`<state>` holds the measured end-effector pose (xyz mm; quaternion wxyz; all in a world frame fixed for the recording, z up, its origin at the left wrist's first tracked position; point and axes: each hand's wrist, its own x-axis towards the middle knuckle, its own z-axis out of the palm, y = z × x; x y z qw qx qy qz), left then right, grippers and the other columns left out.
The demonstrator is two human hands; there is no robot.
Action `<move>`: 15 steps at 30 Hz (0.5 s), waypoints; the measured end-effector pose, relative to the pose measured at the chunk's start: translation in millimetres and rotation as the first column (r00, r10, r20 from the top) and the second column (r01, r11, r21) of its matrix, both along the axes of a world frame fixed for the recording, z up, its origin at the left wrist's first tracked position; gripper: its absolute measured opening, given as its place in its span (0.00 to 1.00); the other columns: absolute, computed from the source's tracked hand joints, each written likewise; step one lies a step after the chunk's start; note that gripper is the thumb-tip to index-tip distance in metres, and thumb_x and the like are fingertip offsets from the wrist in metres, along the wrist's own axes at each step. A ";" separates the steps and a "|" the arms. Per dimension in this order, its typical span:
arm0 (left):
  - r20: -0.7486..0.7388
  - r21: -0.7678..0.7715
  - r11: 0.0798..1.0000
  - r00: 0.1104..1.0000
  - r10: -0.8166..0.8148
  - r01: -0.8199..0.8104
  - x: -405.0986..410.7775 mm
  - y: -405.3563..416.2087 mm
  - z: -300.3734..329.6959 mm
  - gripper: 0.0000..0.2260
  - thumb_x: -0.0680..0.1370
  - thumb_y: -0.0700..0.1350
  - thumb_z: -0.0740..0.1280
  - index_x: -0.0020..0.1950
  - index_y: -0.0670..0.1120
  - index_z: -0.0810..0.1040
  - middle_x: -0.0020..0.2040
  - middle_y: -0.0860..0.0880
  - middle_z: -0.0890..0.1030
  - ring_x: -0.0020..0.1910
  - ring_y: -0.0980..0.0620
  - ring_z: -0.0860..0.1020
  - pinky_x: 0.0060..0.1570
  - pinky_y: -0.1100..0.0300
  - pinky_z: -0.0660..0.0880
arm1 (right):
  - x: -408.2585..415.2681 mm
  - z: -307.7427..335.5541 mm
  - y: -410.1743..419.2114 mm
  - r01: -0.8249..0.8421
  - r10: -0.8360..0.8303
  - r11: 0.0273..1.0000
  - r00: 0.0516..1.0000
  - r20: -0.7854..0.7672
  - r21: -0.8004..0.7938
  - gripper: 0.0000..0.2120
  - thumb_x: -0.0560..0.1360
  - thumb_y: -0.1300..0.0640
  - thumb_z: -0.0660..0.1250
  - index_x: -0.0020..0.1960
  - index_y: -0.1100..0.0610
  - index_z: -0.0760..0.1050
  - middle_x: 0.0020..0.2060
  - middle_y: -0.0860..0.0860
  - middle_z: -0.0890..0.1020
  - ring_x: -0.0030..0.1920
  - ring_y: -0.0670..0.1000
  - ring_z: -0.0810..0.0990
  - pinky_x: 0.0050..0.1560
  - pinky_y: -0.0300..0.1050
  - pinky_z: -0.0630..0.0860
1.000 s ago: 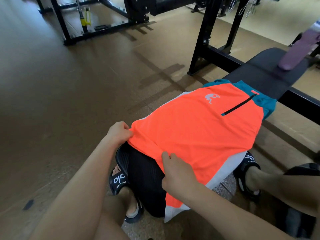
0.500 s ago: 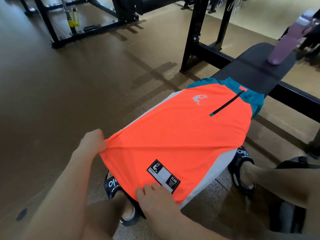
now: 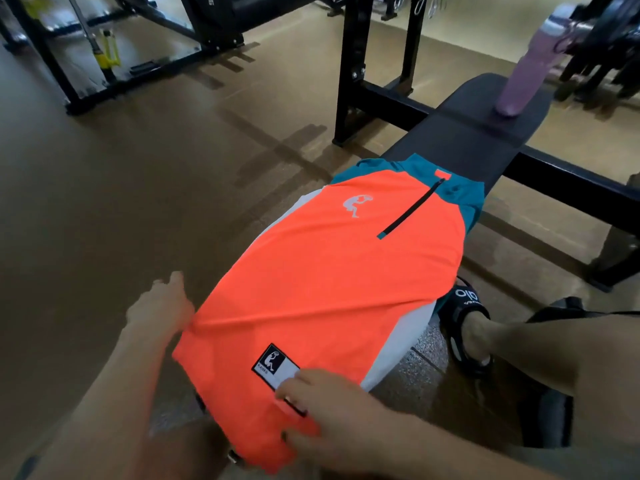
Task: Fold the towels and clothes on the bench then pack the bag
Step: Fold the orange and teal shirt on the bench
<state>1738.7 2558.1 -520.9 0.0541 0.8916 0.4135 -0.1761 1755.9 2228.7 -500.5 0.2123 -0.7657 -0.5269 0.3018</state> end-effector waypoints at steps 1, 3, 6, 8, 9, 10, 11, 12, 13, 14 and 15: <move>0.113 0.017 0.998 0.991 -0.066 0.064 12.3 -13.6 7.4 0.23 0.79 0.44 0.61 0.74 0.47 0.65 0.64 0.38 0.73 0.61 0.35 0.76 0.57 0.43 0.76 | 27.5 8.4 -13.9 0.092 -0.092 0.996 0.996 0.021 0.018 0.19 0.76 0.47 0.62 0.65 0.50 0.70 0.56 0.52 0.75 0.59 0.53 0.73 0.60 0.49 0.71; 0.369 0.009 0.978 0.908 -0.196 0.208 38.6 -46.4 18.3 0.23 0.80 0.43 0.61 0.75 0.47 0.66 0.65 0.39 0.74 0.60 0.35 0.77 0.56 0.42 0.76 | 91.2 14.4 -43.7 0.275 -0.274 0.961 0.961 0.046 -0.034 0.18 0.76 0.52 0.65 0.65 0.53 0.72 0.56 0.51 0.77 0.59 0.51 0.74 0.60 0.45 0.69; 0.589 -0.062 0.922 0.760 -0.276 0.382 82.5 -96.4 26.1 0.22 0.81 0.45 0.63 0.76 0.47 0.67 0.66 0.42 0.75 0.62 0.41 0.77 0.59 0.45 0.75 | 193.6 16.6 -75.9 0.453 -0.430 0.872 0.890 0.152 -0.186 0.18 0.77 0.55 0.67 0.66 0.54 0.71 0.54 0.52 0.79 0.58 0.54 0.76 0.55 0.45 0.69; 0.616 -0.096 0.886 0.726 -0.305 0.454 121.7 -120.2 27.9 0.24 0.81 0.44 0.64 0.77 0.45 0.66 0.68 0.43 0.75 0.66 0.43 0.75 0.64 0.49 0.72 | 253.4 15.0 -87.1 0.549 -0.508 0.808 0.833 0.219 -0.213 0.20 0.77 0.54 0.66 0.67 0.55 0.70 0.57 0.53 0.78 0.60 0.55 0.76 0.54 0.44 0.69; 0.606 -0.105 0.869 0.724 -0.330 0.484 145.3 -127.7 27.2 0.25 0.81 0.44 0.64 0.78 0.46 0.65 0.69 0.43 0.75 0.67 0.44 0.74 0.65 0.50 0.71 | 278.5 13.4 -89.6 0.589 -0.544 0.784 0.804 0.241 -0.194 0.21 0.77 0.54 0.66 0.69 0.55 0.69 0.59 0.54 0.77 0.61 0.55 0.75 0.54 0.43 0.68; 0.585 -0.108 0.854 0.728 -0.359 0.508 171.5 -133.3 25.6 0.25 0.81 0.44 0.63 0.79 0.46 0.64 0.70 0.43 0.74 0.68 0.44 0.73 0.66 0.51 0.70 | 300.6 10.9 -89.7 0.624 -0.577 0.767 0.774 0.261 -0.151 0.22 0.77 0.55 0.67 0.70 0.55 0.69 0.62 0.55 0.77 0.63 0.56 0.74 0.56 0.43 0.69; 0.559 -0.099 0.843 0.731 -0.392 0.528 199.7 -138.0 25.1 0.26 0.82 0.45 0.63 0.79 0.47 0.63 0.71 0.42 0.73 0.69 0.43 0.73 0.67 0.50 0.70 | 319.3 7.0 -87.8 0.649 -0.606 0.755 0.744 0.280 -0.089 0.24 0.76 0.55 0.67 0.71 0.55 0.69 0.64 0.56 0.76 0.65 0.58 0.74 0.60 0.46 0.70; 0.535 -0.087 0.833 0.731 -0.423 0.546 229.1 -140.9 23.5 0.25 0.82 0.46 0.61 0.79 0.47 0.63 0.71 0.41 0.72 0.69 0.42 0.73 0.66 0.48 0.71 | 333.4 2.6 -84.8 0.665 -0.628 0.747 0.720 0.297 -0.033 0.26 0.75 0.55 0.67 0.72 0.54 0.69 0.65 0.57 0.75 0.66 0.59 0.73 0.64 0.50 0.71; 0.515 -0.077 0.824 0.730 -0.450 0.562 259.2 -143.2 22.1 0.25 0.81 0.48 0.59 0.79 0.47 0.63 0.71 0.41 0.73 0.67 0.40 0.73 0.65 0.47 0.72 | 343.9 -2.4 -81.2 0.671 -0.639 0.741 0.702 0.313 0.008 0.28 0.74 0.55 0.68 0.73 0.54 0.69 0.66 0.57 0.74 0.66 0.61 0.72 0.65 0.54 0.71; 0.498 -0.070 0.813 0.727 -0.473 0.577 288.1 -144.4 20.6 0.25 0.81 0.49 0.58 0.79 0.47 0.64 0.70 0.40 0.73 0.66 0.39 0.74 0.64 0.45 0.72 | 351.9 -8.9 -77.3 0.670 -0.637 0.742 0.693 0.337 0.025 0.29 0.73 0.54 0.68 0.74 0.53 0.68 0.67 0.57 0.73 0.66 0.61 0.71 0.65 0.56 0.71; 0.478 -0.065 0.805 0.727 -0.494 0.590 314.8 -144.0 18.1 0.26 0.80 0.49 0.57 0.78 0.47 0.66 0.70 0.40 0.74 0.66 0.39 0.74 0.64 0.45 0.72 | 357.5 -14.3 -73.2 0.658 -0.615 0.753 0.693 0.376 0.017 0.29 0.73 0.53 0.67 0.74 0.51 0.68 0.67 0.56 0.72 0.66 0.62 0.70 0.65 0.57 0.71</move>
